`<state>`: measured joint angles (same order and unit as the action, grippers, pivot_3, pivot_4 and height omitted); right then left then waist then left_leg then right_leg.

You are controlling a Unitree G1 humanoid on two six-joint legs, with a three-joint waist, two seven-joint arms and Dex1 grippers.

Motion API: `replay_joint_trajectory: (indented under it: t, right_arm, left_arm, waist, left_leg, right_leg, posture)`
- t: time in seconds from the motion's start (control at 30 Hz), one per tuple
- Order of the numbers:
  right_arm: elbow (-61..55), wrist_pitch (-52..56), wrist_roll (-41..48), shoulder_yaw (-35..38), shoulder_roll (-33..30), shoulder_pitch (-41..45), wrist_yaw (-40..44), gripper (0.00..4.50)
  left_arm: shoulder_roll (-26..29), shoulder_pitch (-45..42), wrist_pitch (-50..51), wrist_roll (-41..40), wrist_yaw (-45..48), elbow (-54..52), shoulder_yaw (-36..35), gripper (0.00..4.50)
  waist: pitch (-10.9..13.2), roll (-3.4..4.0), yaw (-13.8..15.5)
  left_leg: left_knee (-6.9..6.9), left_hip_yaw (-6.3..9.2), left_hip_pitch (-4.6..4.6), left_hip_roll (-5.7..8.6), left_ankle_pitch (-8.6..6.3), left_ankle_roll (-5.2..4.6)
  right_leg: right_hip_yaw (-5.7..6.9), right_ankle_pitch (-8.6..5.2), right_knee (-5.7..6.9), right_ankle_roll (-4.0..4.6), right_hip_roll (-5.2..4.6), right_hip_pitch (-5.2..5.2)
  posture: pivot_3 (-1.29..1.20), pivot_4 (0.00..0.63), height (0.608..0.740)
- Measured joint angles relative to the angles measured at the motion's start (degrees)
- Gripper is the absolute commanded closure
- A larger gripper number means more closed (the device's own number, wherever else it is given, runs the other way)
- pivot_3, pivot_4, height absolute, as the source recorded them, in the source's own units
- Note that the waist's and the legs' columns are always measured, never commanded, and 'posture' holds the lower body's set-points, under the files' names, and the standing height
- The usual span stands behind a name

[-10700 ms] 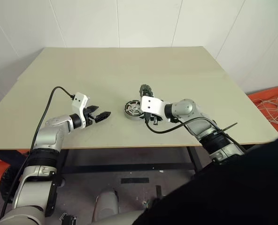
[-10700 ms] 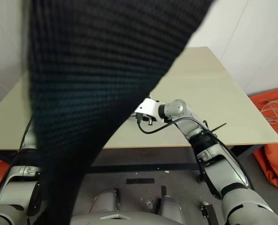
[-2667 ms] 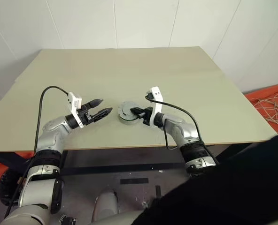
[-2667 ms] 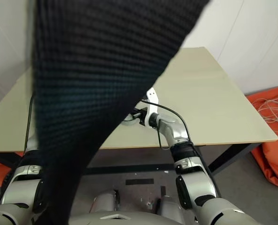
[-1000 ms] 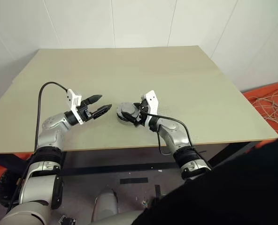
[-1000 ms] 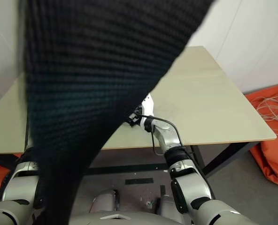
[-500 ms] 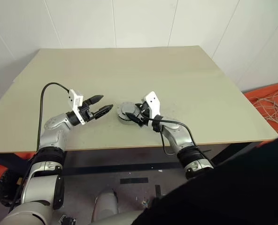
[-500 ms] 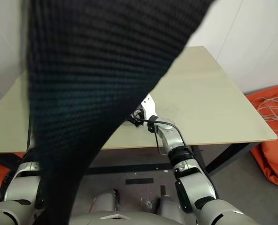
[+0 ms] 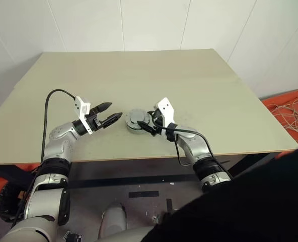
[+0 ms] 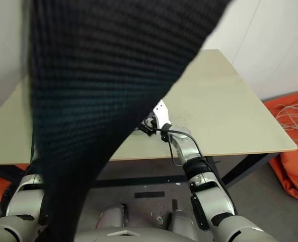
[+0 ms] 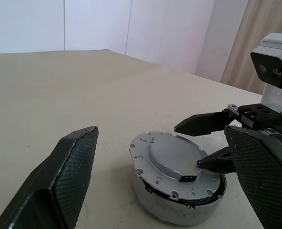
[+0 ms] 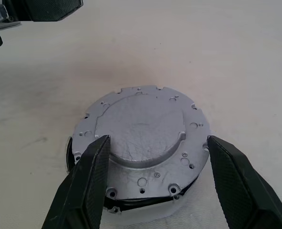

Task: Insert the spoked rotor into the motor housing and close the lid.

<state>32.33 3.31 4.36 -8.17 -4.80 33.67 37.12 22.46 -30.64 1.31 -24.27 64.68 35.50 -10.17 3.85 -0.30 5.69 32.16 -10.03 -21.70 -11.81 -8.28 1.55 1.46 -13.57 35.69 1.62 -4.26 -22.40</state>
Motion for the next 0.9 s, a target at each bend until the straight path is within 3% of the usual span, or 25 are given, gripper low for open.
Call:
replay_joint_trajectory:
  t: [0.2, 0.33, 0.9]
  right_arm:
    - [-2.6, 0.9, -0.1, -1.5, 1.7, 0.0, 0.4, 0.92]
    - [-2.5, 0.9, -0.5, -3.2, 2.2, 0.0, 1.9, 0.03]
    - [7.0, -2.8, -2.9, -3.4, 2.7, 5.5, 0.2, 0.01]
  left_arm:
    - [0.0, 0.1, 0.2, 0.0, 0.0, -0.3, 0.0, 0.00]
    - [0.0, 0.2, 0.2, 0.0, 0.0, -0.3, 0.0, 0.00]
    - [0.2, 0.9, 0.4, 0.0, 0.0, -0.3, 0.0, 0.00]
  waist:
    - [0.0, 0.00, 0.0]
    - [0.0, 0.00, 0.0]
    - [0.0, 0.00, -0.2]
  left_leg:
    - [-0.03, -0.01, -0.12, 0.00, -0.02, -0.03]
    - [-0.03, -0.01, -0.16, 0.00, -0.02, -0.04]
    - [-0.02, -0.02, -0.16, 0.00, -0.02, -0.03]
  right_leg:
    - [0.00, 0.00, -0.04, 0.01, 0.01, -0.12]
    - [0.00, 0.00, -0.04, 0.01, 0.01, -0.15]
    - [-0.01, 0.00, -0.01, 0.02, 0.01, -0.17]
  posture:
    - [0.00, 0.000, 0.740]
    - [0.00, 0.000, 0.740]
    - [0.00, 0.000, 0.740]
